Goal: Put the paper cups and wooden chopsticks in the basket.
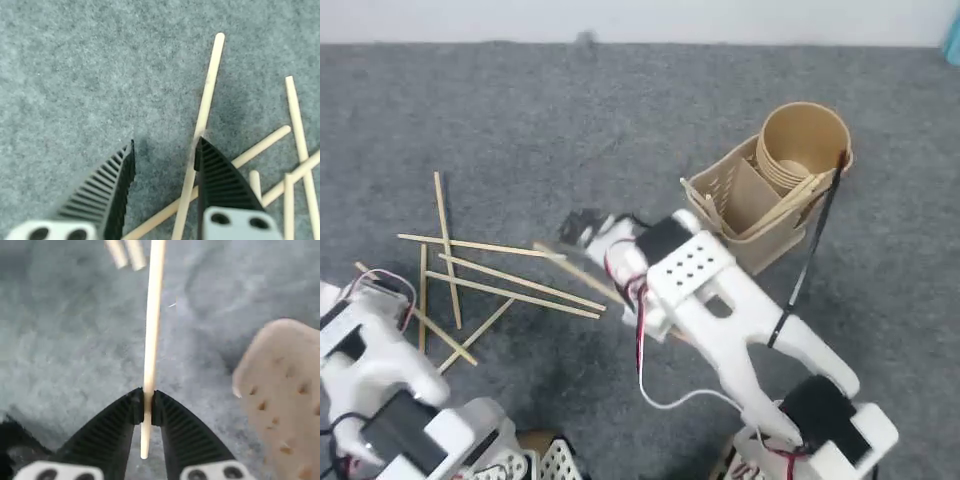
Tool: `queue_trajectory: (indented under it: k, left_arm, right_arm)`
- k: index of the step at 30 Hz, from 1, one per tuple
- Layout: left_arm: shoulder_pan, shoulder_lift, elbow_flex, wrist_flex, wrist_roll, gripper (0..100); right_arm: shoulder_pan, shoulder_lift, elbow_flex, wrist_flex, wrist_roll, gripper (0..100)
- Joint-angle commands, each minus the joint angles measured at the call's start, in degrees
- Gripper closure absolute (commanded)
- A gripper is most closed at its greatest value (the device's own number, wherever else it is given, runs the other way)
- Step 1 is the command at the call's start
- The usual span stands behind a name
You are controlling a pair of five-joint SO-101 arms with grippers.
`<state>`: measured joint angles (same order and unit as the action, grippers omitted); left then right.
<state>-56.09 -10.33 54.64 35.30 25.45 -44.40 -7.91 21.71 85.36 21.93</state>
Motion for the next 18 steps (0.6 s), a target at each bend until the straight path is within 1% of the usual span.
queue_trajectory:
  k: [1,4,9,13,18]
  left_arm:
    - [-0.3,-0.1,-2.1,0.3,0.4,82]
    - [-0.3,-0.1,-2.1,0.3,0.4,82]
    - [-0.3,-0.1,-2.1,0.3,0.4,82]
    - [-0.3,-0.1,-2.1,0.3,0.4,82]
    - [-0.3,-0.1,-2.1,0.3,0.4,82]
  right_arm:
    - [-1.4,-3.1,2.1,-1.8,2.9,98.9]
    - [-0.4,-1.5,3.9,-4.0,2.9,96.6]
    - [2.4,3.9,2.9,-6.2,2.7,82.0]
    - [2.3,5.9,-1.1,-7.3,2.5,83.4]
    - [-2.7,6.6,-10.3,-9.1,-5.9,87.3]
